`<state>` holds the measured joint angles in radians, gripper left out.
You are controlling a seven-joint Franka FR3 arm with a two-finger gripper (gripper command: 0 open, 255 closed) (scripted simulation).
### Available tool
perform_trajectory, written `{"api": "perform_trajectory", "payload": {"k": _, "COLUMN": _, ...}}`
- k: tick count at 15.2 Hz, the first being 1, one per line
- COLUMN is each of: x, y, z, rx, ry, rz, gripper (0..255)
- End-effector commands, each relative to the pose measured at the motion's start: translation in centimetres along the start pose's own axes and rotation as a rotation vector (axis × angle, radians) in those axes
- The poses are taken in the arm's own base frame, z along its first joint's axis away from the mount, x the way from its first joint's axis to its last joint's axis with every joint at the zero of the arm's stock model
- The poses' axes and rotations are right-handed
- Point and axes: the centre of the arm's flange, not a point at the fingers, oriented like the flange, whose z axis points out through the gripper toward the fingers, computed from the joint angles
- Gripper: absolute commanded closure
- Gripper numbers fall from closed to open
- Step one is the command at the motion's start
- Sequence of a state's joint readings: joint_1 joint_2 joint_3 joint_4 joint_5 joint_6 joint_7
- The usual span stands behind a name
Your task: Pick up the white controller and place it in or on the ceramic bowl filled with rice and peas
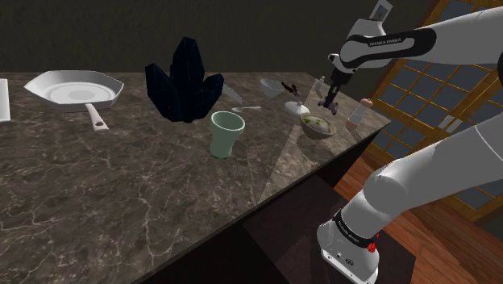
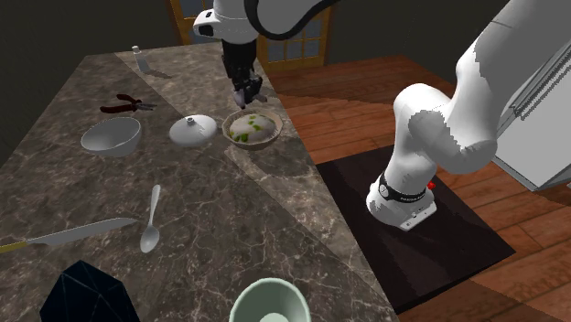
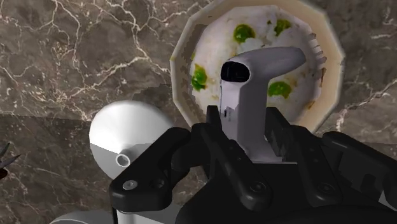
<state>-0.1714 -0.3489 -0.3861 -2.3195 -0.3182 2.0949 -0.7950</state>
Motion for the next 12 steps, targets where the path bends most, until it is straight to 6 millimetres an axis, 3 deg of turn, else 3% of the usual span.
{"api": "perform_trajectory", "payload": {"k": 1, "x": -0.1, "y": -0.1, "z": 1.0, "rx": 0.000, "ry": 0.000, "rz": -0.001, "gripper": 255}}
{"api": "perform_trajectory", "payload": {"k": 12, "x": 0.2, "y": -1.2, "z": 7.1, "rx": 0.000, "ry": 0.000, "rz": -0.001, "gripper": 255}}
